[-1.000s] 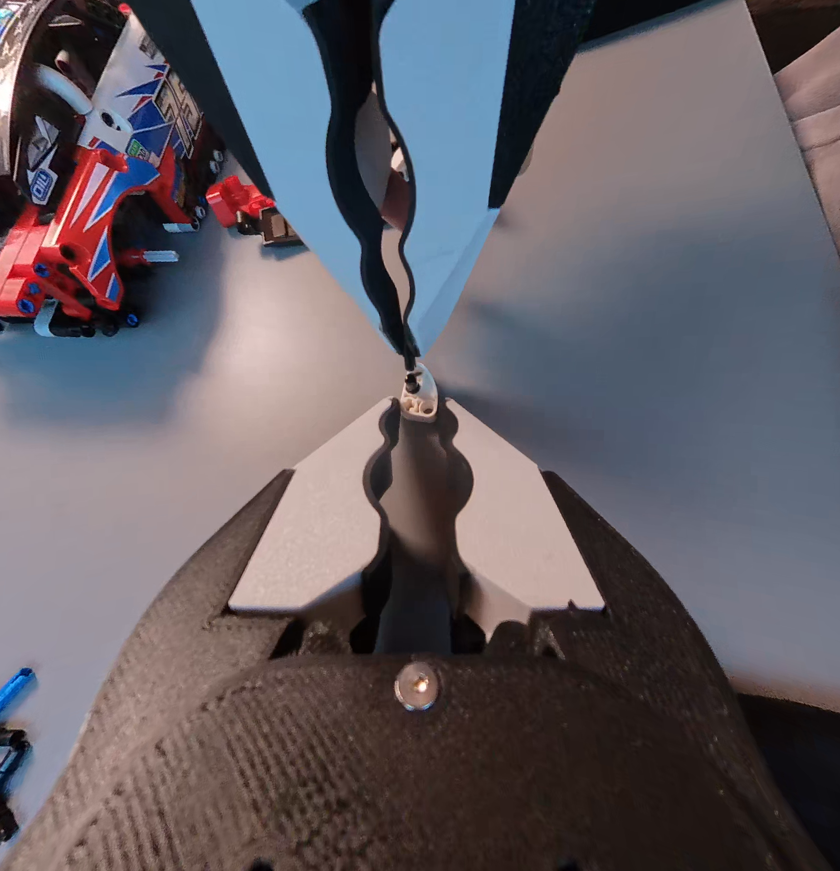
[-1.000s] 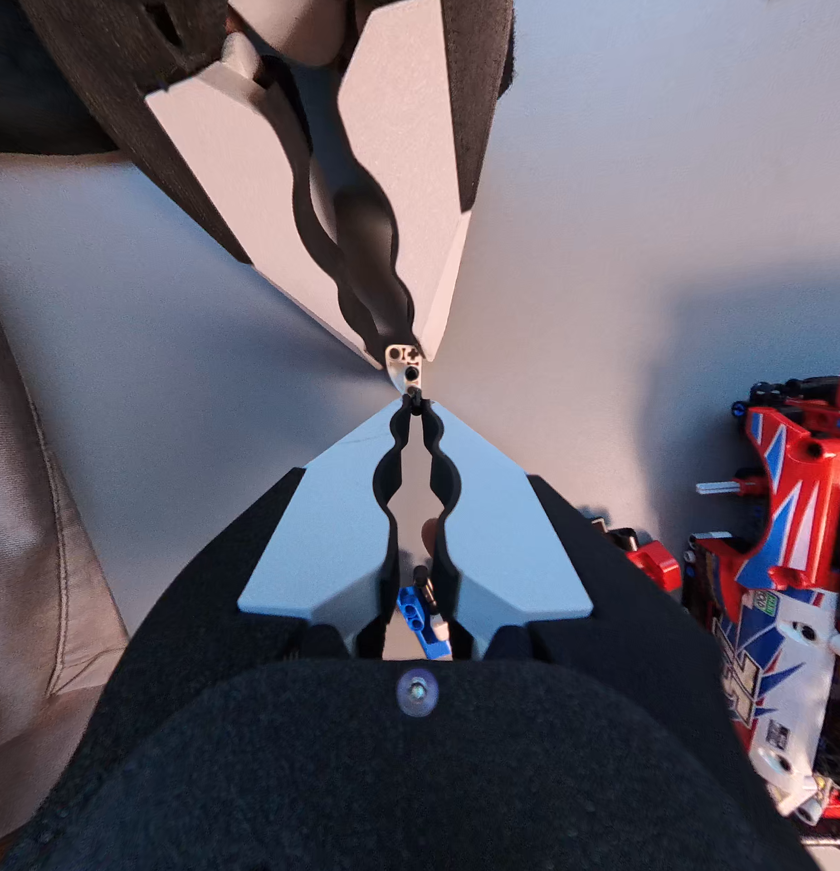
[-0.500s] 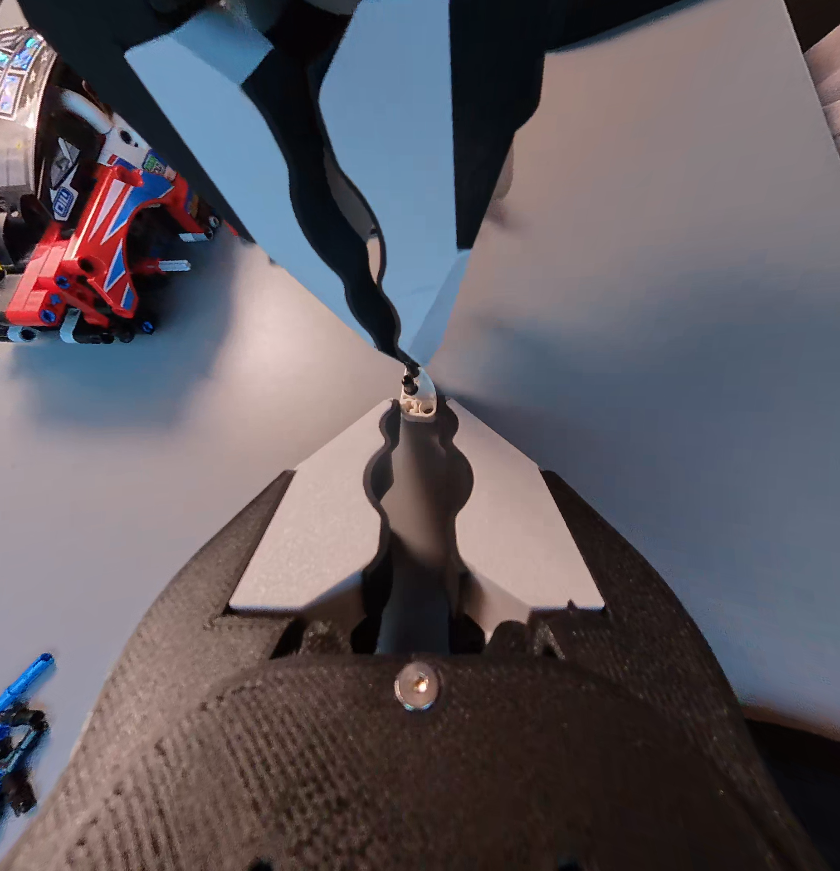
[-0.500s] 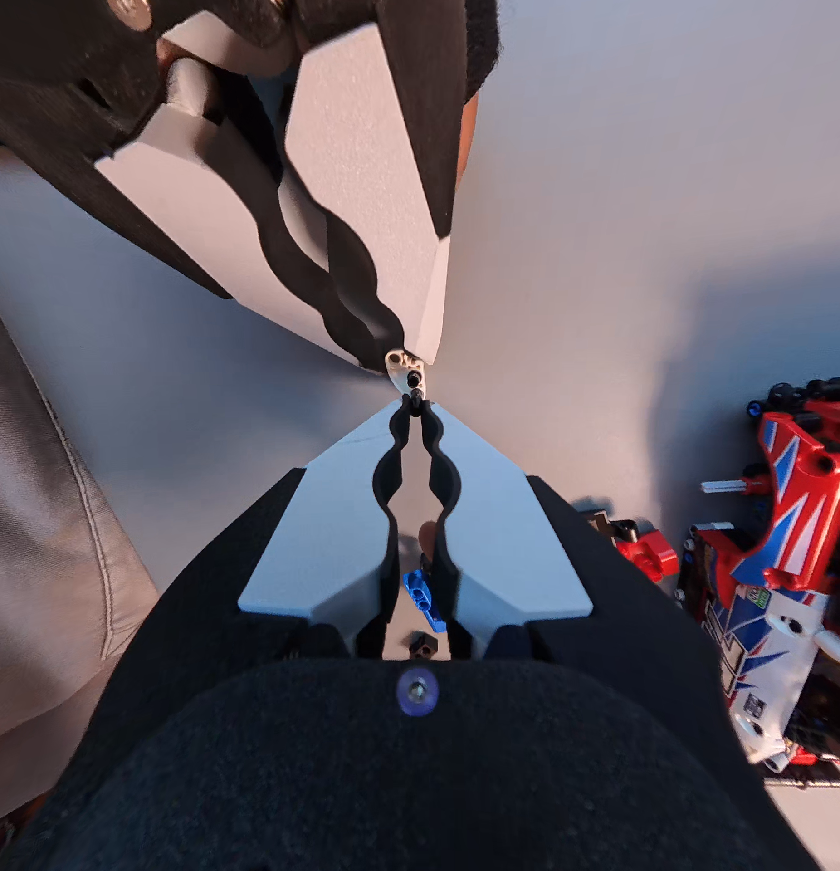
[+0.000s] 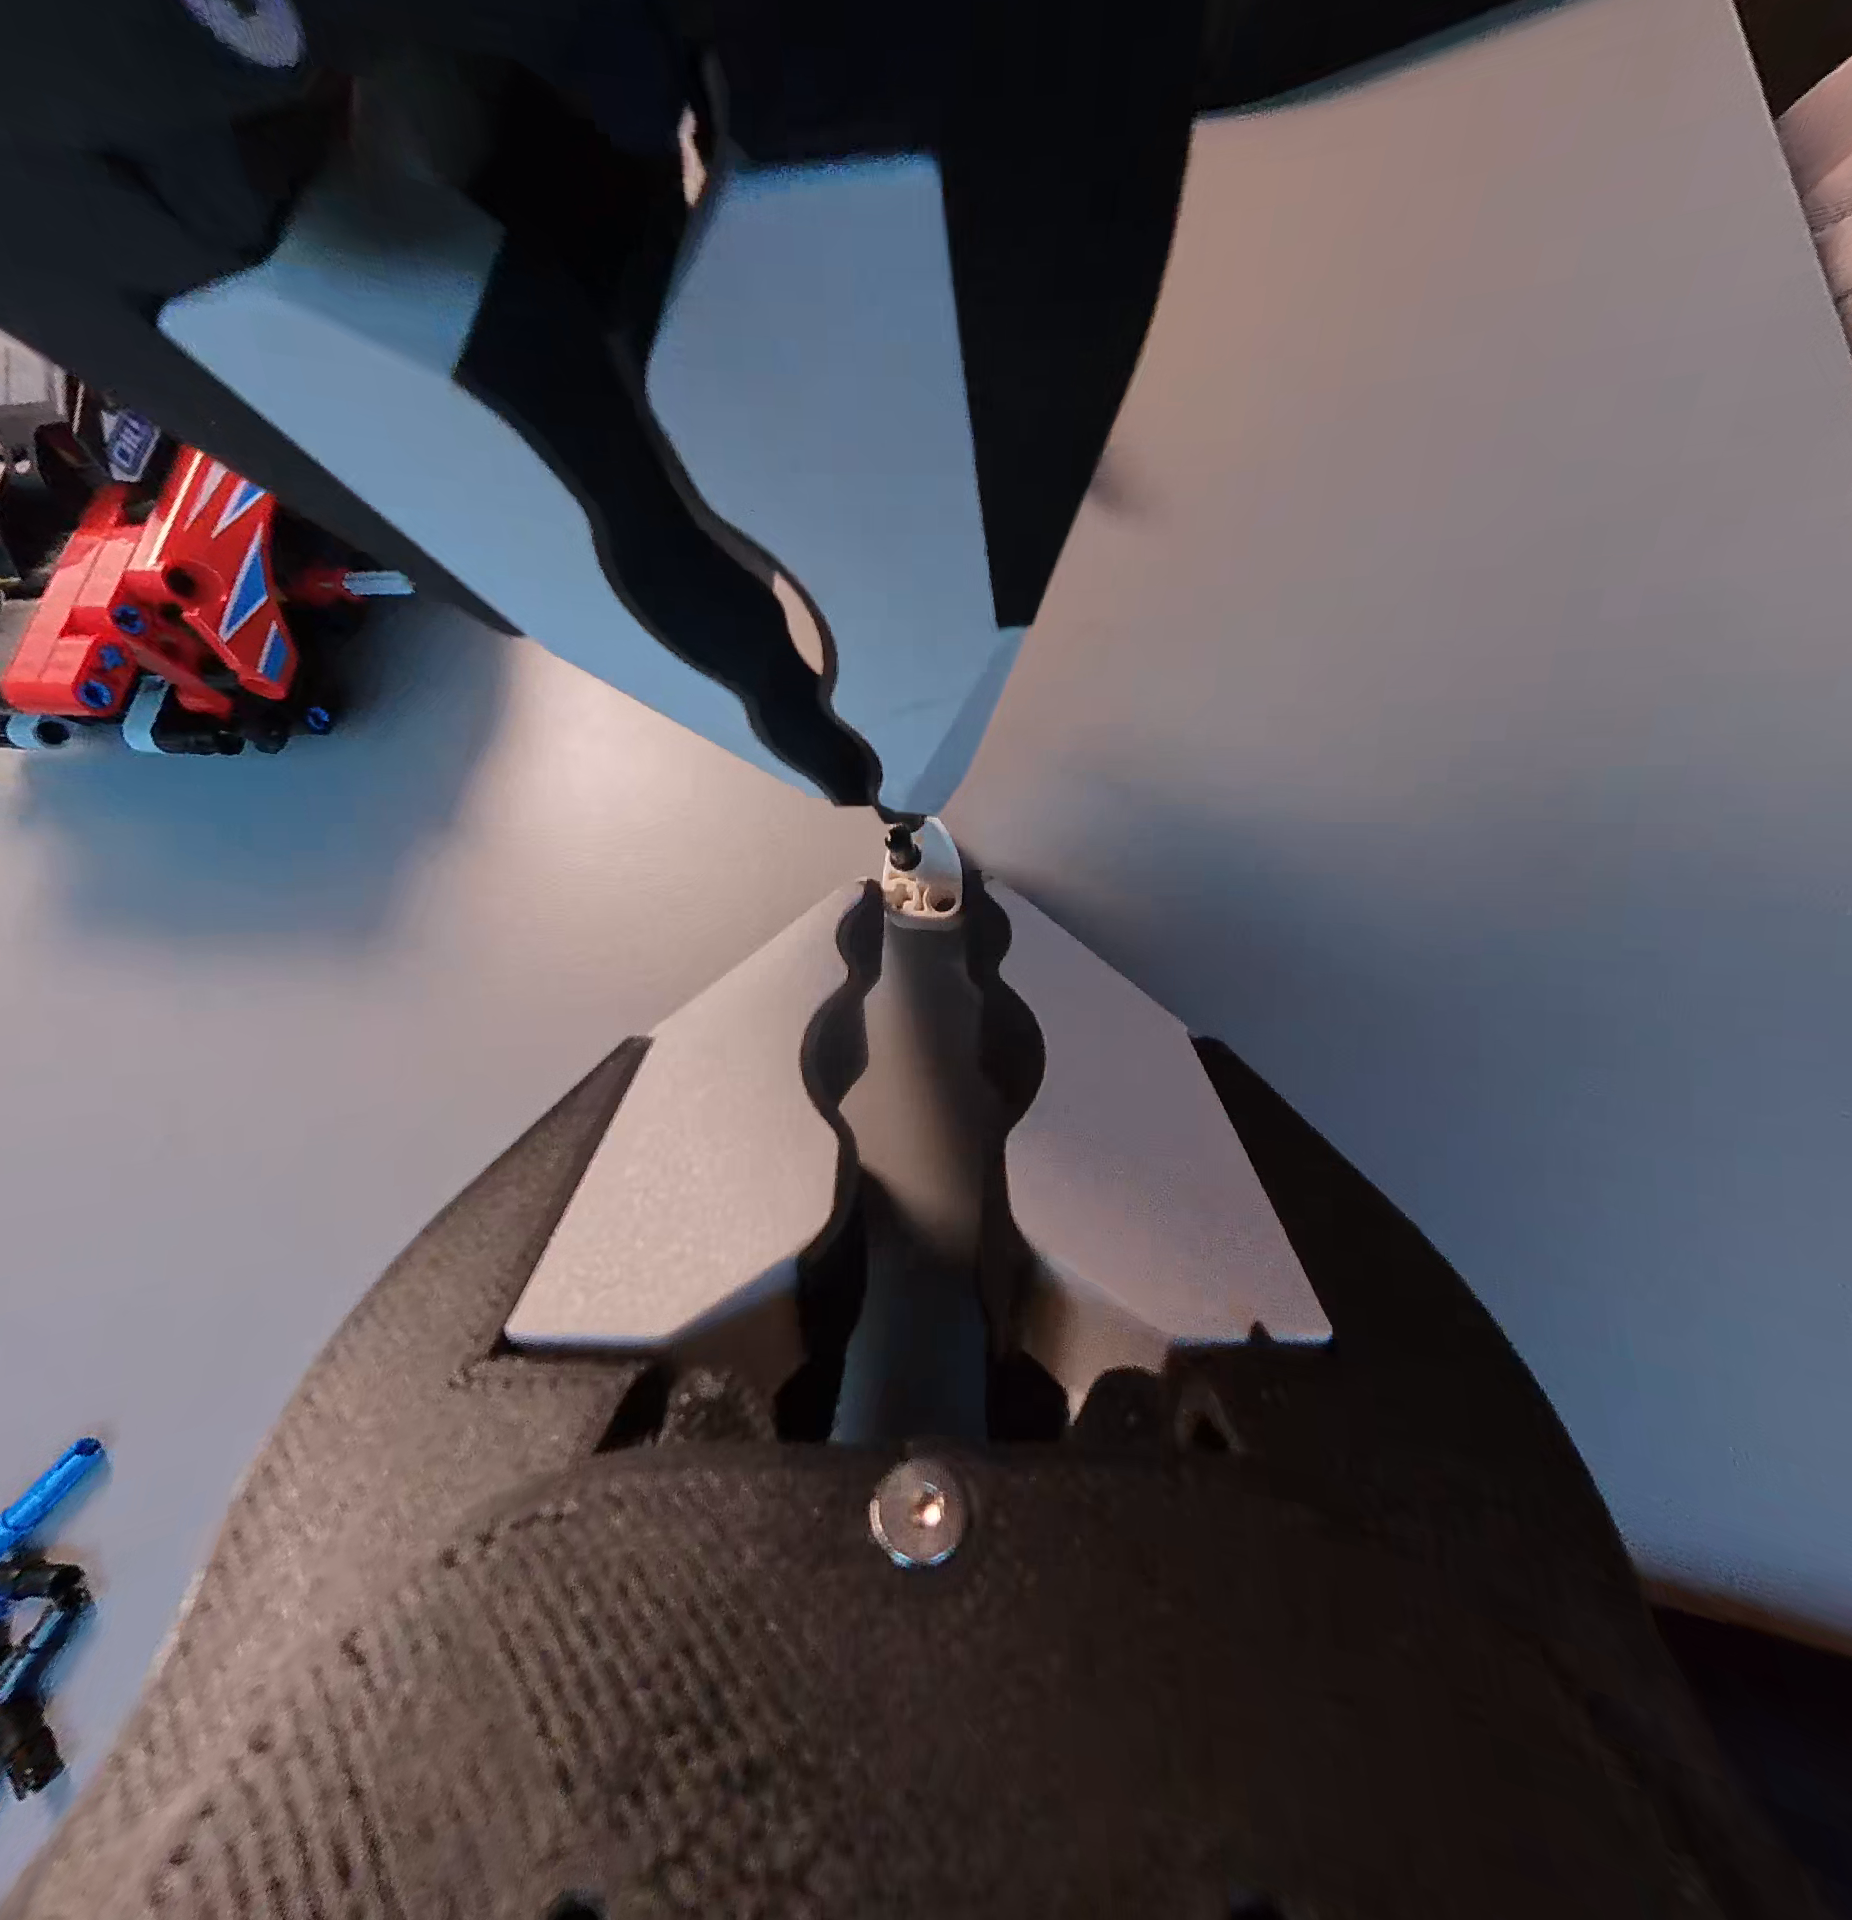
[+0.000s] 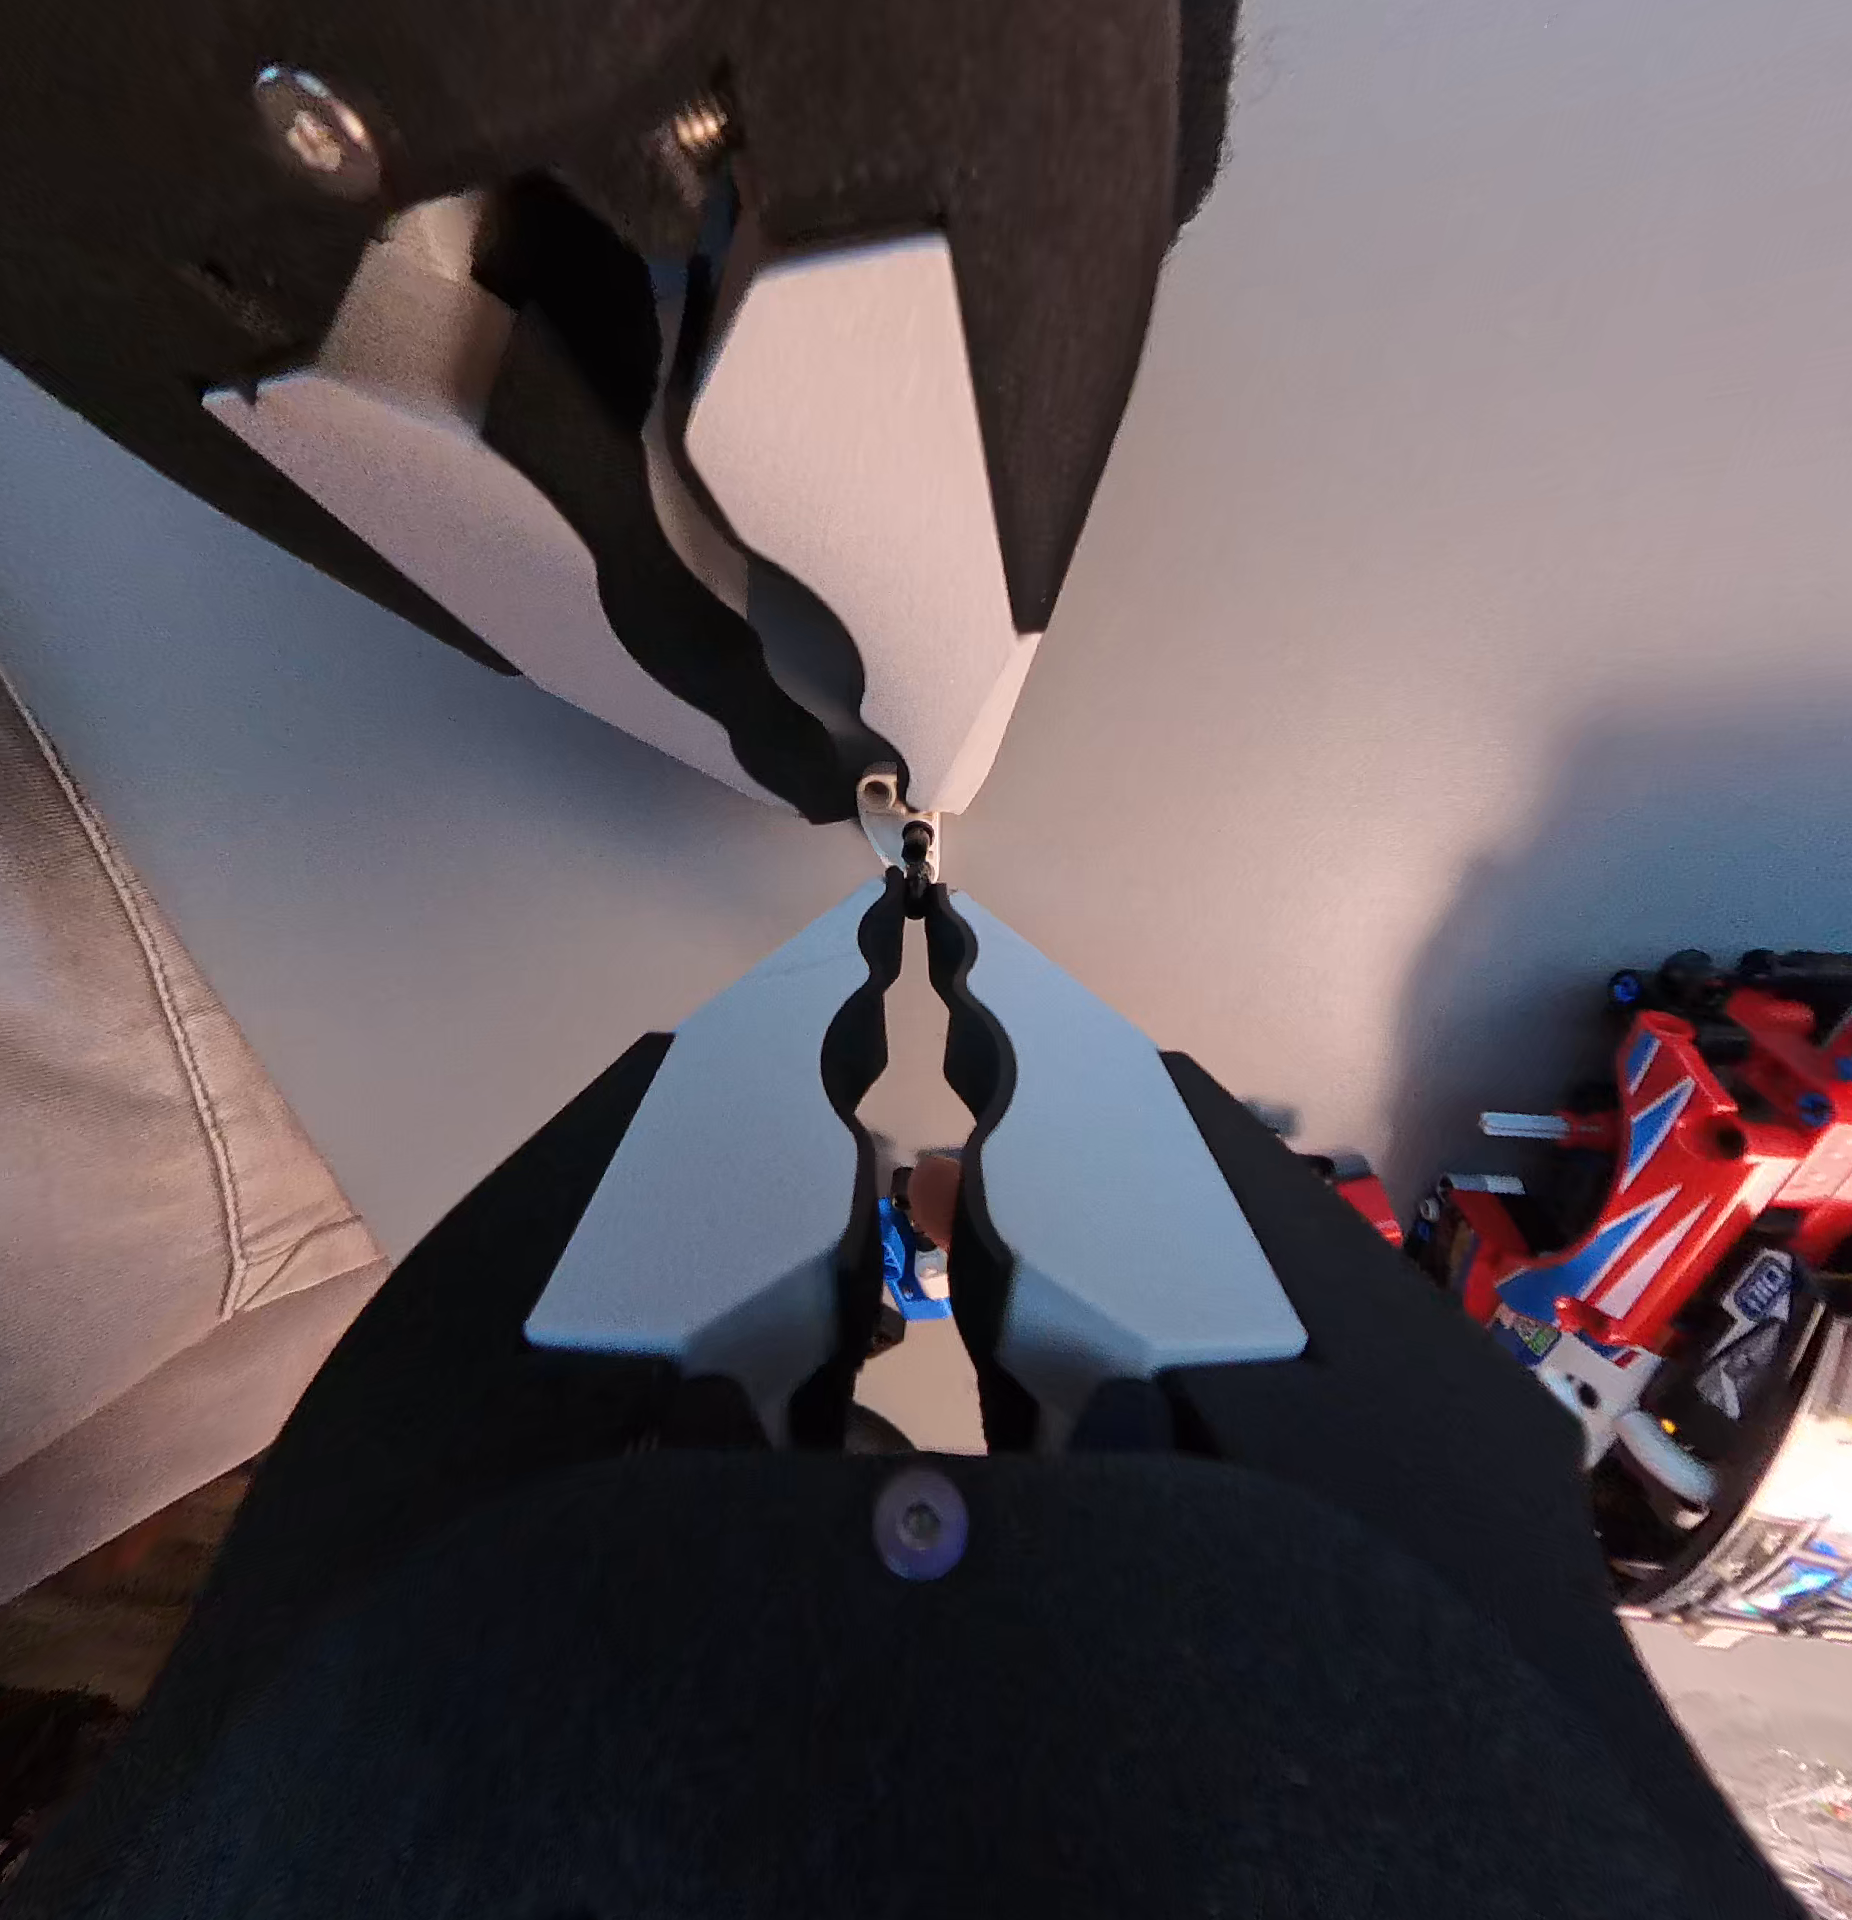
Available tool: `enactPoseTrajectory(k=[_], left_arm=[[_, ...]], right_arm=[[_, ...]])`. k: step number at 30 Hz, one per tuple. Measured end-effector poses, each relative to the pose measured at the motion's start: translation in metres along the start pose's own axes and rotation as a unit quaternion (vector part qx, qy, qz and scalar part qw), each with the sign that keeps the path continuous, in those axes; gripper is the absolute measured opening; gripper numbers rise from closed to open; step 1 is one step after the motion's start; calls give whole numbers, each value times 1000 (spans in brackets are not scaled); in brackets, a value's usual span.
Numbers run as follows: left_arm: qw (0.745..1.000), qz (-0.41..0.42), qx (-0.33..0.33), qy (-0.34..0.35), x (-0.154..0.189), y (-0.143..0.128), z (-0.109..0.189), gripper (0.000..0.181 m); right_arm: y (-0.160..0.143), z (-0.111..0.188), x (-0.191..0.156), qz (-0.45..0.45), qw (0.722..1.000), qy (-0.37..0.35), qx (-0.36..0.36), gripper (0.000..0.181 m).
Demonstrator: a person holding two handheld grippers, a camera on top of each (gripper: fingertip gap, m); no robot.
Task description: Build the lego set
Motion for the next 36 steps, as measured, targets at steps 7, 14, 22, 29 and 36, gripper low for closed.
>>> enactPoseTrajectory(k=[7, 14, 22, 29, 36], left_arm=[[1000, 5, -1, 0, 0, 0, 0, 14], [1000, -3, -1, 7, 2, 0, 0, 14], [1000, -17, -3, 14, 3, 1, 0, 13], [1000, -16, -3, 16, 4, 1, 0, 13], [1000, -16, -4, 19, 5, 1, 0, 13]], right_arm=[[1, -1, 1, 24, 1000, 10, -5, 1], [5, -1, -1, 39, 999, -1, -13, 0], [-1, -1, -5, 39, 999, -21, 13, 0], [-5, -2, -8, 36, 999, -25, 30, 1], [-10, -3, -9, 38, 997, -37, 59, 0]])
Point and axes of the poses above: each gripper's, where its closed fingertips meet, z back along the fingers, y out of its top, x = y × z across the jaws, the point moved 10 cm from there along z, back along the fingers, and after that the axes turned 11 degrees about z, right-handed, at the moved point
